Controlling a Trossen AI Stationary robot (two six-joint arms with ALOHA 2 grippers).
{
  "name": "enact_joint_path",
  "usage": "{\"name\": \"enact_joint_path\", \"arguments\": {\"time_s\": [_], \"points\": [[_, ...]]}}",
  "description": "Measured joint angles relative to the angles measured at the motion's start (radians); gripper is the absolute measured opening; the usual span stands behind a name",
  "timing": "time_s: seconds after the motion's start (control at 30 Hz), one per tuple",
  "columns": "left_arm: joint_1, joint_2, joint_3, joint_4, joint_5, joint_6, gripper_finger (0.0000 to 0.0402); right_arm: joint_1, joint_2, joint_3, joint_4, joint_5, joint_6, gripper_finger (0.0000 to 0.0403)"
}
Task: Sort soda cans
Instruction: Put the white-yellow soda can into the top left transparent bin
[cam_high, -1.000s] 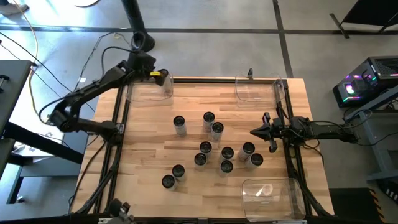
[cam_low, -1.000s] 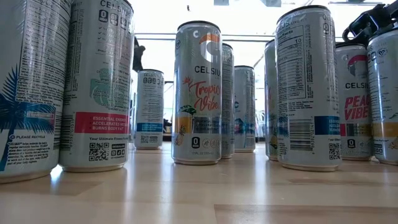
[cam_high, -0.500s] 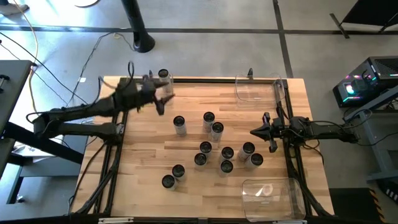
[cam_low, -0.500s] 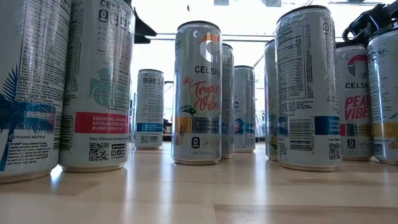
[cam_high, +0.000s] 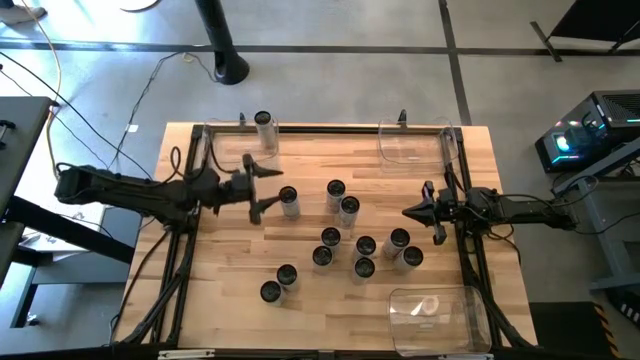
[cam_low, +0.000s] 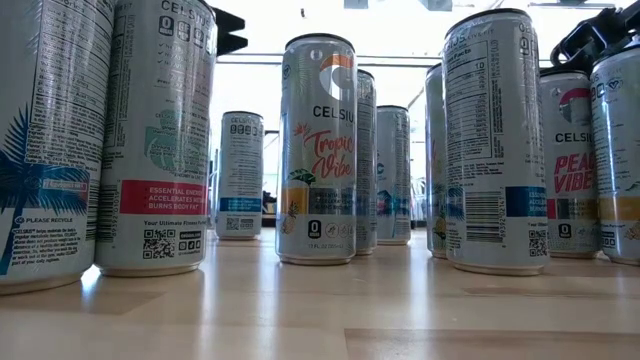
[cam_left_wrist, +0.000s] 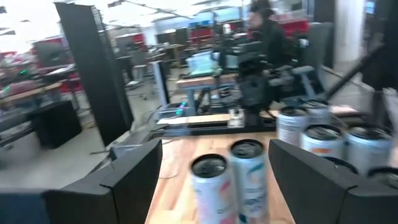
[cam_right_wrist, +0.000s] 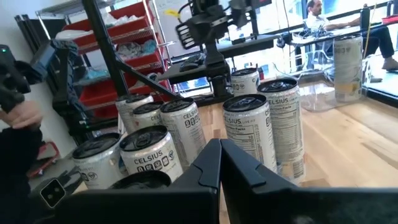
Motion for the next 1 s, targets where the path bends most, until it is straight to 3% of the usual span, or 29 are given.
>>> {"name": "enact_joint_path", "arguments": {"time_s": [0.3,0.53,0.73,0.87,1.0], "points": [[-0.109,0.001,0.000,-0.019,-0.030,0.027,0.0287,0.000,0.000,0.000,0.030,0.006,-0.018,0.0000],[-0.188,0.001,0.000,-0.016,-0.086,0.059,0.0287,0.000,0.000,0.000,0.307,0.126,0.151,0.0000],[-0.231,0.002,0.000,0.004,-0.125,0.135,0.0287,0.030,0.062,0.000,0.605,0.036,-0.075,0.0000],[-0.277,0.025,0.016,-0.008,-0.202,0.208,0.0287,0.069,0.177,0.000,0.760,0.030,-0.184,0.0000],[-0.318,0.073,0.103,-0.088,-0.214,0.265,0.0287,0.104,0.330,0.033,0.840,-0.021,-0.286,0.0004]]}}
